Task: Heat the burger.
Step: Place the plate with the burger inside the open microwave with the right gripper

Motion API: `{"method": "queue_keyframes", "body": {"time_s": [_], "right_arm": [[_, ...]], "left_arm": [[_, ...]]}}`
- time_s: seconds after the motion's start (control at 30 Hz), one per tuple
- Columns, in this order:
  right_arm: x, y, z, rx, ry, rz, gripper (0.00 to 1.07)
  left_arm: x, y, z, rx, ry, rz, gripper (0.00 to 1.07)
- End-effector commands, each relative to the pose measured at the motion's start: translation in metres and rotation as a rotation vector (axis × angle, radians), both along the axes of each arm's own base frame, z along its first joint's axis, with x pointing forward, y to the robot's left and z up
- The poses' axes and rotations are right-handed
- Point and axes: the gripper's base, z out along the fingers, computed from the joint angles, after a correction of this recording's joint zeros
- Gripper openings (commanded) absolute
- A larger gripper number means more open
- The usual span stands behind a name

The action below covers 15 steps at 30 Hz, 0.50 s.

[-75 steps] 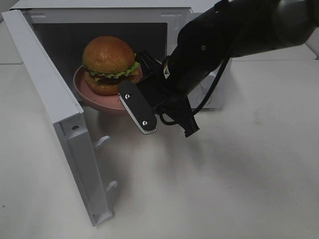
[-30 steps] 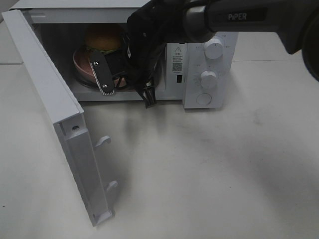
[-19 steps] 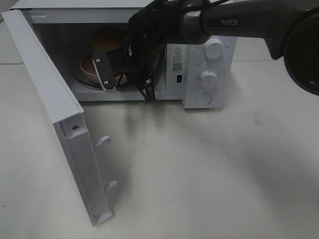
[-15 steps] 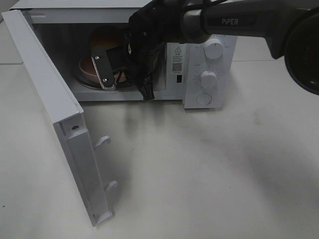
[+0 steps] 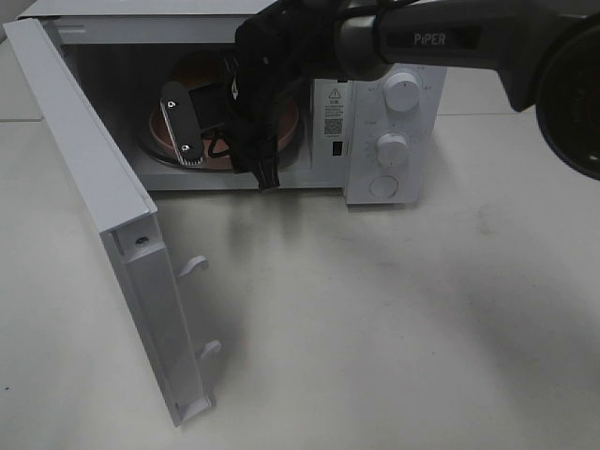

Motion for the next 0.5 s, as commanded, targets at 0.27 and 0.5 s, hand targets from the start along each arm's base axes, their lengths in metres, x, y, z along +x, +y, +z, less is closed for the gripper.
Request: {"method": "queue_keyframes", "body": {"time_s": [0.27,0.5], "right_arm": [[-0.024,-0.014,0.008,0.046,-0.019,0.025,0.75],[-0.048,-0.033,0.014,0.049,-0.012,0.036,0.8]], "left_arm": [[-0.003,0.0,-0.001,-0.006,-0.026,0.0,0.98],[-0.003,0.0,-0.001,-0.006,-0.026,0.0,0.98]]}}
